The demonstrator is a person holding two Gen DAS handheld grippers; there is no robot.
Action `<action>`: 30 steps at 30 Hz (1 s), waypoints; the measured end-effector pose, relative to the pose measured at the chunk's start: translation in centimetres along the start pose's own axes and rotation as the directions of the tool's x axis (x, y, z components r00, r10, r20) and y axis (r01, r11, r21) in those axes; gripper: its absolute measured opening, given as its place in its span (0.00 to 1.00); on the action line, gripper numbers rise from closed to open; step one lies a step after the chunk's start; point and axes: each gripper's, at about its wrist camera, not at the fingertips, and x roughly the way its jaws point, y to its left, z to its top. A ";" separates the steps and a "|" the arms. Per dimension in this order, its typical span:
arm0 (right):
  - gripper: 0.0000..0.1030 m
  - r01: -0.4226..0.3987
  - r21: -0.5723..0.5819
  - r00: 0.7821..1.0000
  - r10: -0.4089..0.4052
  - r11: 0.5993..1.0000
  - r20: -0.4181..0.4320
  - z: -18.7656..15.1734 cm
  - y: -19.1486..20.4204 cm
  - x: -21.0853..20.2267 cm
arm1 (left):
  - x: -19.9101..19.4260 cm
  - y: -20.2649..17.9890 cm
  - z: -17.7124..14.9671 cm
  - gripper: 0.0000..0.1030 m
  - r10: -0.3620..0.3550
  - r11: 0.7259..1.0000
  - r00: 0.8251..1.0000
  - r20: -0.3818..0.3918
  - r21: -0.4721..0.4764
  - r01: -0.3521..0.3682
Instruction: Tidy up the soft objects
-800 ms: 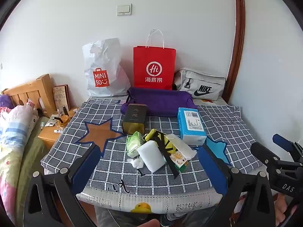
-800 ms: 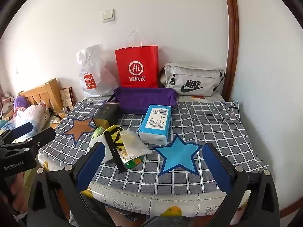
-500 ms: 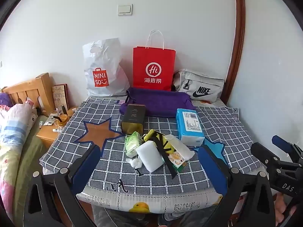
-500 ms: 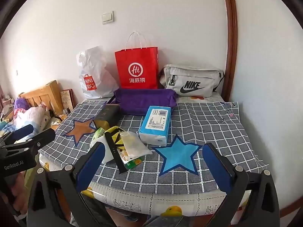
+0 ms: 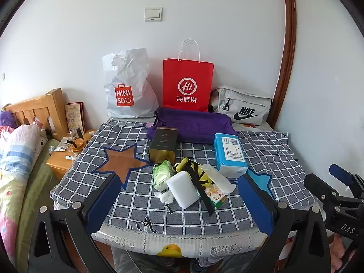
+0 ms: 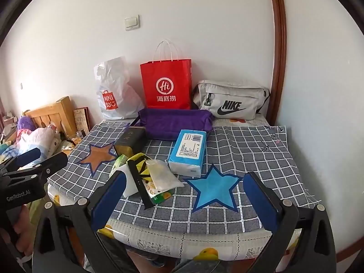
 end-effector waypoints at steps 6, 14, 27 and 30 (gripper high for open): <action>0.98 -0.002 0.003 1.000 0.002 1.000 0.006 0.1 -0.1 -0.4 | -0.1 0.2 0.0 1.00 0.007 1.000 1.000 0.007 0.005 -0.007; 0.98 -0.006 -0.002 1.000 0.006 1.000 0.011 0.3 0.0 -0.7 | -0.3 0.3 -0.1 1.00 0.010 1.000 1.000 0.010 0.007 -0.010; 0.98 -0.006 0.001 1.000 0.006 1.000 0.021 0.4 0.0 -1.0 | -0.4 0.5 0.0 1.00 0.009 1.000 1.000 0.012 0.011 -0.009; 0.98 -0.006 0.001 1.000 0.006 1.000 0.023 0.4 0.0 -1.2 | -0.6 0.4 0.0 1.00 0.009 1.000 1.000 0.014 0.015 -0.009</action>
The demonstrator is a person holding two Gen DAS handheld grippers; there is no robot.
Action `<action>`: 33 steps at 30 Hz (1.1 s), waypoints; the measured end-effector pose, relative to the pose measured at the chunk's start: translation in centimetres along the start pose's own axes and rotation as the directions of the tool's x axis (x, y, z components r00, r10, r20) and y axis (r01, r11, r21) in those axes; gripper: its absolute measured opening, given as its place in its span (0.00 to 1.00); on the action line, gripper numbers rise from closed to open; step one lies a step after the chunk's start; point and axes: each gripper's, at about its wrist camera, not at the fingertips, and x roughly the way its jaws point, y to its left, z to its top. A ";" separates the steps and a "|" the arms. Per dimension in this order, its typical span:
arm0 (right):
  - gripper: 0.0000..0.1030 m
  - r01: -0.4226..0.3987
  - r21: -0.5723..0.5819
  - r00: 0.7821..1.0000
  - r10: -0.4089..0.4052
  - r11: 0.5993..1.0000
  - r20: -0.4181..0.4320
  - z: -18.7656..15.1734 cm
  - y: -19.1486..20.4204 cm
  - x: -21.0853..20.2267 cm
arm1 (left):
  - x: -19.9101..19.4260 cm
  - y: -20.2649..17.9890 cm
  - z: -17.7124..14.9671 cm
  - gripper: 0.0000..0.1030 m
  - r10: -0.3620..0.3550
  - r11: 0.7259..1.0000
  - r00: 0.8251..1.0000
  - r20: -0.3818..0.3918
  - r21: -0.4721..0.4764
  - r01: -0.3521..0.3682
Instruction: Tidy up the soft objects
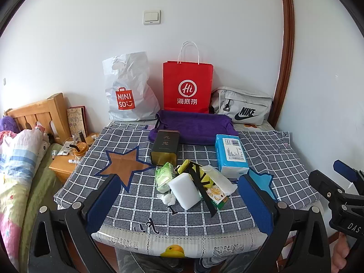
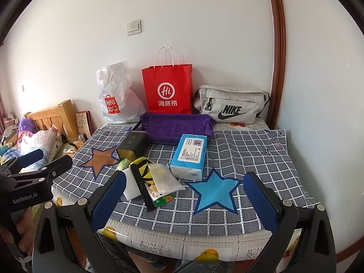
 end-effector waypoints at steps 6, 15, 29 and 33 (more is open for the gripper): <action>0.98 -0.003 -0.001 1.000 0.003 1.000 -0.001 -0.1 0.0 0.0 | 0.0 -0.2 0.1 1.00 0.003 1.000 1.000 -0.003 0.000 -0.003; 0.98 -0.005 -0.002 1.000 0.005 1.000 -0.005 -0.2 0.2 0.0 | 0.0 -0.2 -0.1 1.00 0.007 1.000 1.000 -0.006 0.000 -0.007; 0.98 -0.007 -0.007 1.000 0.007 1.000 -0.004 -0.3 0.5 0.1 | 0.0 -0.1 -0.2 1.00 0.008 1.000 1.000 -0.007 -0.002 -0.008; 0.98 -0.008 -0.008 1.000 0.008 1.000 -0.001 -0.3 0.6 0.0 | 0.0 -0.1 -0.2 1.00 0.008 1.000 1.000 -0.007 -0.003 -0.008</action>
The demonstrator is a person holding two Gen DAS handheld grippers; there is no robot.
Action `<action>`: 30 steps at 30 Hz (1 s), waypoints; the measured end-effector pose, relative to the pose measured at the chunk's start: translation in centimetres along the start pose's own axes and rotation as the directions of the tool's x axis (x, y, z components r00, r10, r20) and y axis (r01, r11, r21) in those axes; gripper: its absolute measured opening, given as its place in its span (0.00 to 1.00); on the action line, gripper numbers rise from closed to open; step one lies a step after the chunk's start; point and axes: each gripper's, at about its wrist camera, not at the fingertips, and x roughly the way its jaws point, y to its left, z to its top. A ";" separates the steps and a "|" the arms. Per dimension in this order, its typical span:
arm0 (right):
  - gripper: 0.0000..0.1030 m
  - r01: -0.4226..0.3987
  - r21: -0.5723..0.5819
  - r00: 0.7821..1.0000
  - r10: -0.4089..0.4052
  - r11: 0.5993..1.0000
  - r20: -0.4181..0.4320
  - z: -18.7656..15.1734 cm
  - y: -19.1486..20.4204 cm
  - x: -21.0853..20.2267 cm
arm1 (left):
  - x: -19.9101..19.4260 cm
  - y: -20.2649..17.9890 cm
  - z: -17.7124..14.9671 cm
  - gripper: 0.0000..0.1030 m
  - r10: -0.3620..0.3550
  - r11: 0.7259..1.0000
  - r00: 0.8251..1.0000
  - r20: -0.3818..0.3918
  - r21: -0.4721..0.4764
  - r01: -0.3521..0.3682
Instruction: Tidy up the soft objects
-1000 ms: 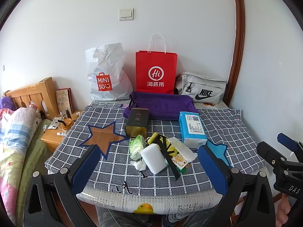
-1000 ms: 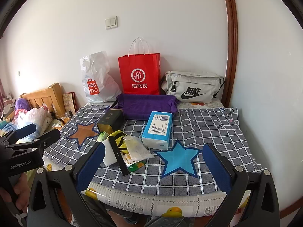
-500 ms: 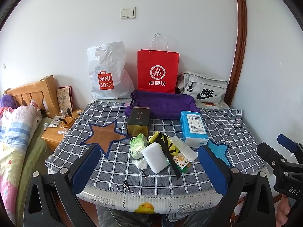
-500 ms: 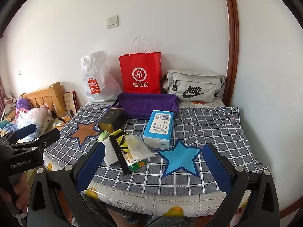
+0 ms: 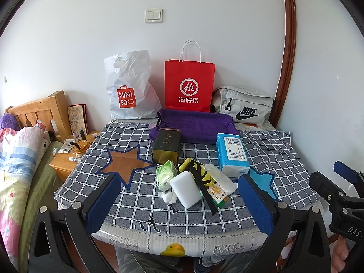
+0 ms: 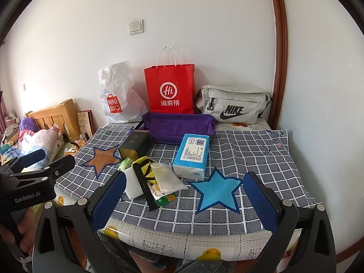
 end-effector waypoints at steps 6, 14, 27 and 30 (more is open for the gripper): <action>0.98 -0.001 0.000 1.000 0.001 1.000 0.004 -0.1 0.1 -0.1 | 0.0 0.0 0.0 1.00 -0.001 1.000 1.000 -0.001 0.001 0.001; 0.98 -0.019 0.005 1.000 0.019 1.000 0.001 -0.3 -0.2 0.2 | 1.0 0.1 -0.4 1.00 0.026 1.000 1.000 -0.013 -0.005 -0.026; 0.98 -0.033 0.021 0.992 0.036 0.999 -0.123 -3.1 -1.2 6.8 | 9.7 3.1 -3.5 0.97 0.034 0.999 0.980 -0.194 -0.035 -0.042; 0.98 -0.028 0.016 0.986 0.030 0.999 -0.164 -4.0 -1.2 8.8 | 12.0 3.7 -4.5 0.91 0.049 0.998 0.970 -0.238 -0.027 -0.057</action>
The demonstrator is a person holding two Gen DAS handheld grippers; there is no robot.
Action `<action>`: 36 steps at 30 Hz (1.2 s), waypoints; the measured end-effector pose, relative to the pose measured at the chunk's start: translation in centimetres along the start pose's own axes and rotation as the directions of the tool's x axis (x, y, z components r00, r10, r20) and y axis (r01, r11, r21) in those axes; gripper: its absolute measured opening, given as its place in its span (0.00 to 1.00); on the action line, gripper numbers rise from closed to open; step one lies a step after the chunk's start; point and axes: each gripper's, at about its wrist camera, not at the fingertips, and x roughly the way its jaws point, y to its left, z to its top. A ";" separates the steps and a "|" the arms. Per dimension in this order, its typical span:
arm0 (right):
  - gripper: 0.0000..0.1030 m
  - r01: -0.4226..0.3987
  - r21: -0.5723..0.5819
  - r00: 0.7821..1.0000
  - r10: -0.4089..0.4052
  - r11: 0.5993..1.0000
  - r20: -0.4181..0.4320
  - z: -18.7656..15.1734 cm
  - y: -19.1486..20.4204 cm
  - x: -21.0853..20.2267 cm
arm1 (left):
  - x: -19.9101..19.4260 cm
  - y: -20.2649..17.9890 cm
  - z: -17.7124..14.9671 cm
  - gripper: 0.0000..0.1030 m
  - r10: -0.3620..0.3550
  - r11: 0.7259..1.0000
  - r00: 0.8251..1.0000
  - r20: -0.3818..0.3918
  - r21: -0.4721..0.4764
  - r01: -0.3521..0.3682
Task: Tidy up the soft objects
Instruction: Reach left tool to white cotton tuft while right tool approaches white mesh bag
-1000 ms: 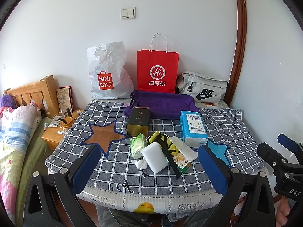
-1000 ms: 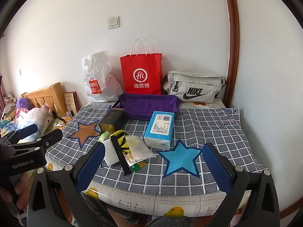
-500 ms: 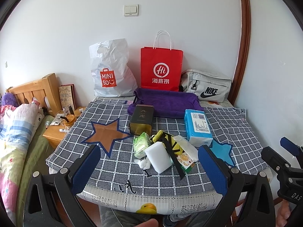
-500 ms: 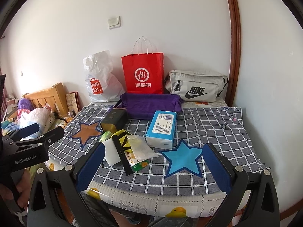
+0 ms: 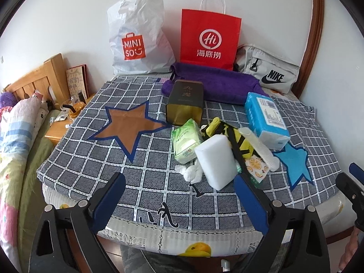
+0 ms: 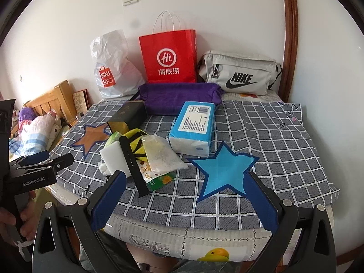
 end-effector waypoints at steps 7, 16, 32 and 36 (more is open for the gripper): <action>0.98 0.028 -0.007 0.995 -0.029 1.000 -0.101 -1.0 -0.5 5.4 | 5.3 0.8 -1.2 0.80 0.019 1.000 0.997 -0.078 0.008 -0.018; 0.98 0.013 0.005 0.988 -0.012 1.000 -0.155 -1.2 -1.1 10.2 | 9.4 0.7 -1.1 0.60 -0.095 0.994 0.986 -0.135 0.031 0.100; 0.98 -0.032 -0.017 0.979 0.028 0.999 -0.202 0.4 0.2 14.6 | 10.8 0.2 -0.4 0.17 -0.218 0.966 0.967 -0.134 0.108 0.233; 0.98 -0.067 -0.014 0.978 0.063 0.998 -0.197 1.0 1.0 15.3 | 9.9 2.0 -0.3 0.17 -0.183 0.976 0.976 -0.118 0.098 0.195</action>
